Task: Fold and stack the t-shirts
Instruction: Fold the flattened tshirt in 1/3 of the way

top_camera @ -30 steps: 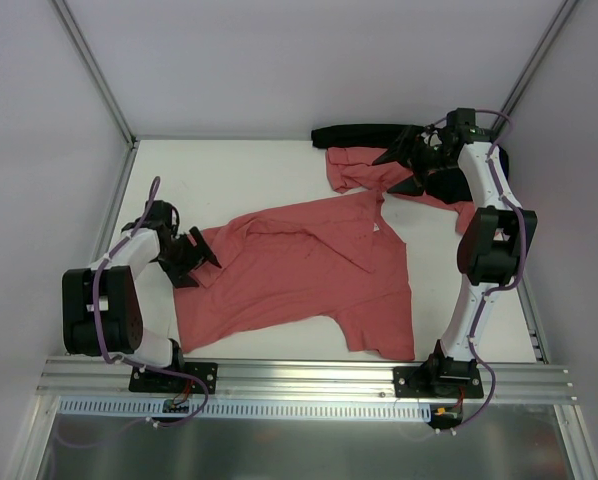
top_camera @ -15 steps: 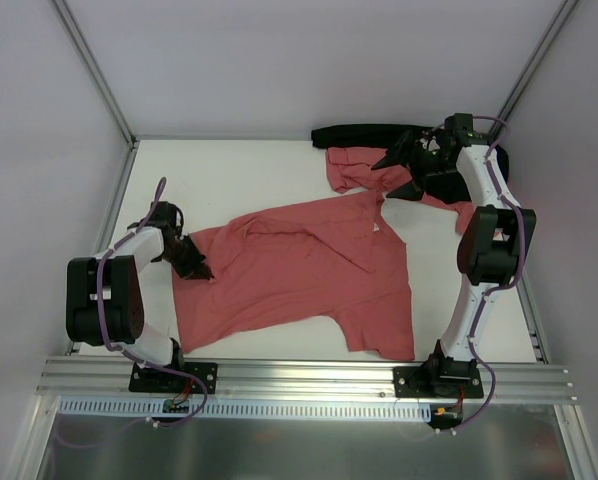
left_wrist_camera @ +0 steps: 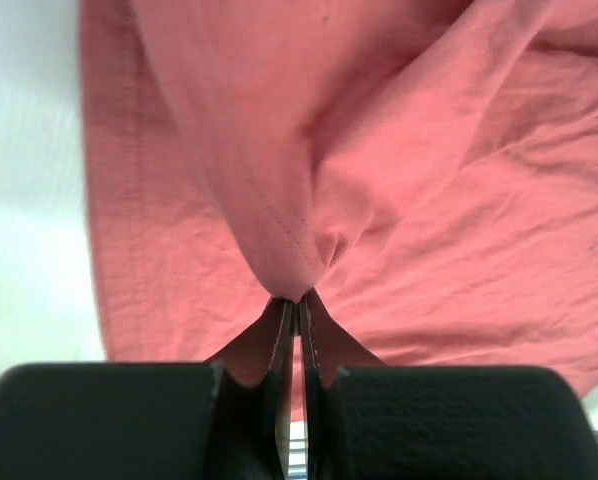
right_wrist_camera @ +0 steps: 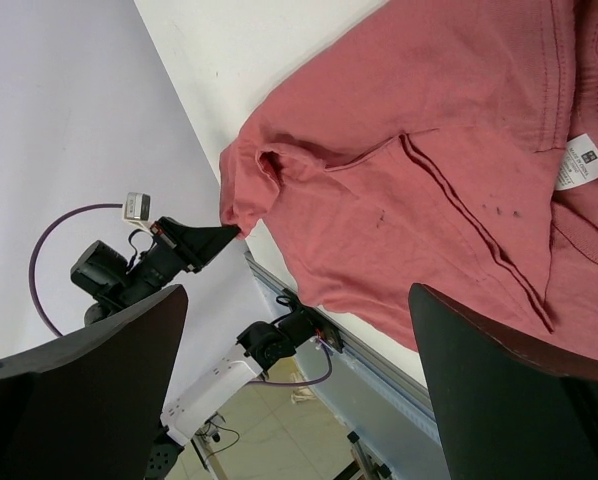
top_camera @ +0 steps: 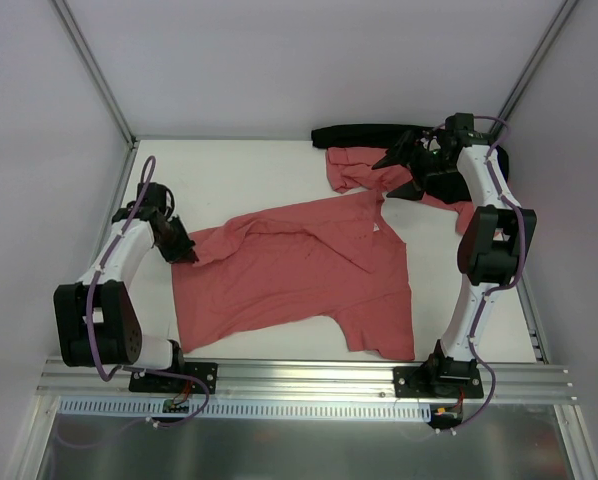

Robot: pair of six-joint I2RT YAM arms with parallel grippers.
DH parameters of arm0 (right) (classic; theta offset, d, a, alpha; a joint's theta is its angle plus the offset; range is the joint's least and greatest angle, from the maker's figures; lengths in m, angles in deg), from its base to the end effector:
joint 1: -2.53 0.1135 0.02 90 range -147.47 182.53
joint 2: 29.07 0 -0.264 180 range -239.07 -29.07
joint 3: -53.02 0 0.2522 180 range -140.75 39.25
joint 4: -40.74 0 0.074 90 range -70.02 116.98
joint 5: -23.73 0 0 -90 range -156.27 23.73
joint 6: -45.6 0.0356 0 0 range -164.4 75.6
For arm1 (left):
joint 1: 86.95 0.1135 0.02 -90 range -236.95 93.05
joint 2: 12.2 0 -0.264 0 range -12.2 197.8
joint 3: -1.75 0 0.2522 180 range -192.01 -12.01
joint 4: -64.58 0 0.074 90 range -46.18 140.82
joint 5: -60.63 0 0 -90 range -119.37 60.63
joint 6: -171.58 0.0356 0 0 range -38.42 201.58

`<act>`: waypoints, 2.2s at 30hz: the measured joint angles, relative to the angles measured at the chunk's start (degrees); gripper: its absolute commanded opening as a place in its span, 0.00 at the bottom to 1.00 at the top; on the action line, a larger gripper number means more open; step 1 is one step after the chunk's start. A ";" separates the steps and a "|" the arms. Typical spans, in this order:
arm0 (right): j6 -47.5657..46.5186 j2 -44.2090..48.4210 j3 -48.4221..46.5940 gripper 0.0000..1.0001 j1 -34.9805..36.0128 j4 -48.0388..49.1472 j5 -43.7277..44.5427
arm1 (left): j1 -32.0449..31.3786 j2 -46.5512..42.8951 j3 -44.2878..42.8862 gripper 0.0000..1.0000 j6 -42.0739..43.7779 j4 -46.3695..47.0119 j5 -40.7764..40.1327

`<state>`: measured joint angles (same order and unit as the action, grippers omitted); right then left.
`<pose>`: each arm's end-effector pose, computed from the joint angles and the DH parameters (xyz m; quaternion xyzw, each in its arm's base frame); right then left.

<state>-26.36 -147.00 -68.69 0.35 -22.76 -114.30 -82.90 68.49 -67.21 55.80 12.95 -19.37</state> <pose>0.4453 0.0095 0.2789 0.0501 0.8867 0.4220 0.1821 0.2729 0.0131 0.2253 -0.2301 0.9419 -0.1266 0.2094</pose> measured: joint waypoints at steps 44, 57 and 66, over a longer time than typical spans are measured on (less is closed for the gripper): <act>-0.33 0.00 -0.11 1.00 -1.38 -0.94 -0.15 | 0.92 3.15 1.77 0.99 6.88 -1.09 -14.25; -2.73 -1.01 5.73 0.96 1.16 0.09 1.81 | 0.92 -2.56 -3.41 0.99 2.58 7.61 0.26; -1.51 -9.44 7.37 0.92 2.34 4.66 2.36 | 0.92 -3.15 -6.88 0.99 -0.90 13.07 9.33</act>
<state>-27.87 -156.45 -61.32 2.69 -18.10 -111.94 -81.98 65.34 -74.10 54.90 26.02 -10.04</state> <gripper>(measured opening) 0.934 0.986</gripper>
